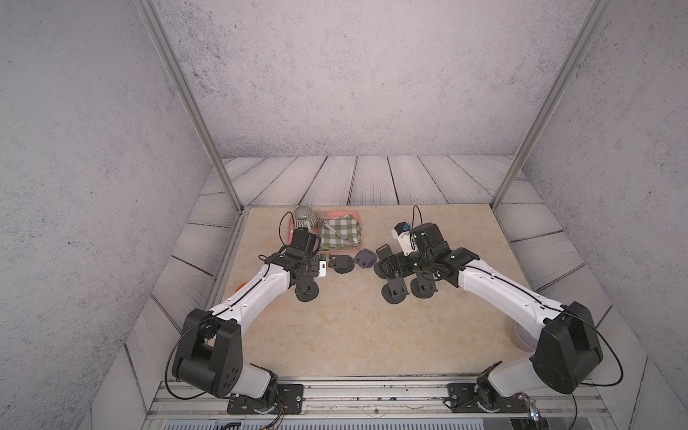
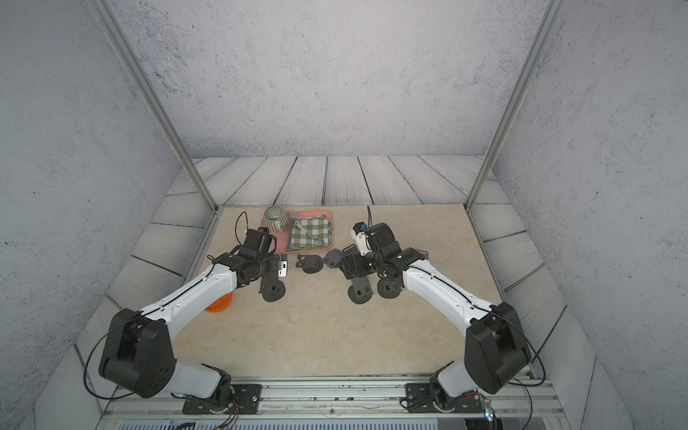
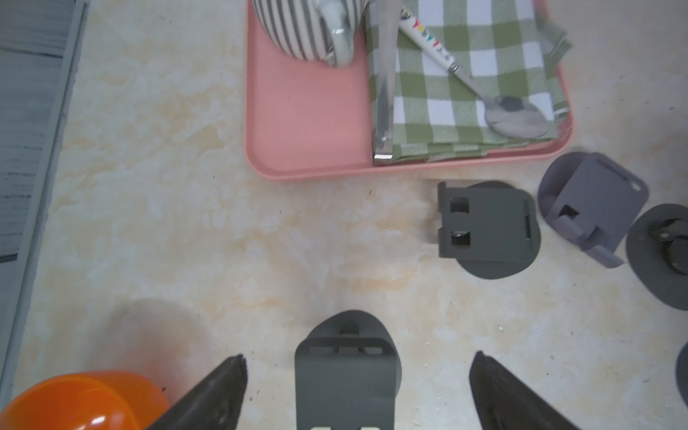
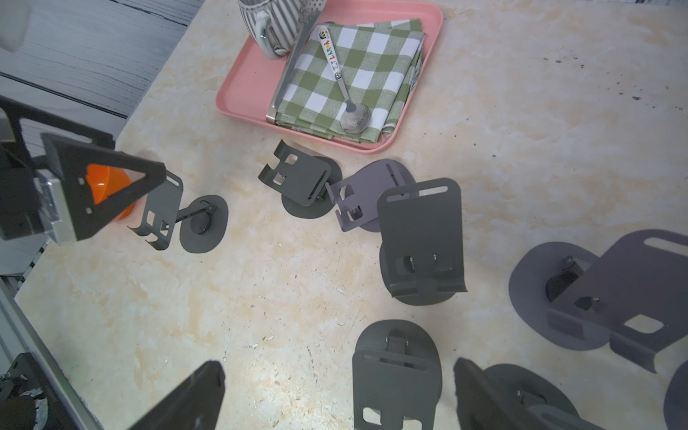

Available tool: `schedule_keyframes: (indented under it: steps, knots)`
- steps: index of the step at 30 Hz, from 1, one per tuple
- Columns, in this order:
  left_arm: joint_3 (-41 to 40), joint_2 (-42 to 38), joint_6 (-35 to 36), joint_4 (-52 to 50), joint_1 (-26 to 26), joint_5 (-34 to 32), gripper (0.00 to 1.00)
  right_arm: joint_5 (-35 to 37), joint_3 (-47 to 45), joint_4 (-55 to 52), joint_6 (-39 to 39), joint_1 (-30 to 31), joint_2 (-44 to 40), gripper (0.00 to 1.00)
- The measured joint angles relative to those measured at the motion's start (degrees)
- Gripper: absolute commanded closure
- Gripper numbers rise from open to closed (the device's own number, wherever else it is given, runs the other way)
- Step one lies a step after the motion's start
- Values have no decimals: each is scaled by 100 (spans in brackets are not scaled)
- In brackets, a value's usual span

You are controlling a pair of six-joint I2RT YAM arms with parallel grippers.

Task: Open the phone stand
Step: Place the phone stand at the center of the board, then adjust the phone stand at the center of the board.

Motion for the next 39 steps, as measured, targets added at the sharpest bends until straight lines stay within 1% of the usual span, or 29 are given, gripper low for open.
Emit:
schedule_keyframes:
  steps: [3, 8, 11, 15, 16, 19, 22, 23, 26, 34, 39]
  knots:
    - [304, 186, 20, -28, -103, 33, 5, 28, -28, 0, -4, 0, 0, 1]
    - [761, 726, 63, -33, -256, 59, 9, 116, -90, -15, -46, 0, 0, 1]
    - [883, 999, 39, 9, -282, 83, 17, 127, -107, -11, -61, -15, 0, 1]
    - [988, 1346, -22, 103, -280, 153, 41, 127, -162, -9, -63, -39, 0, 1]
    - [1032, 1440, -57, 114, -280, 166, 45, 127, -170, -9, -63, -46, 0, 1]
    - [1215, 1755, -133, 136, -280, 258, 68, 127, -184, -9, -61, -66, 0, 1]
    - [1488, 2111, -151, 138, -280, 407, 86, 127, -186, -9, -61, -74, 0, 1]
    - [1591, 2249, -133, 146, -280, 450, 91, 127, -186, -9, -61, -76, -2, 1]
    - [1810, 2581, -162, 173, -280, 542, 100, 125, -190, -7, -61, -87, -2, 1]
    - [2302, 3305, -153, 155, -304, 577, 100, 122, -212, -7, -61, -114, -2, 1]
    - [2332, 3491, -138, 116, -308, 568, 100, 122, -223, -9, -61, -114, -4, 1]
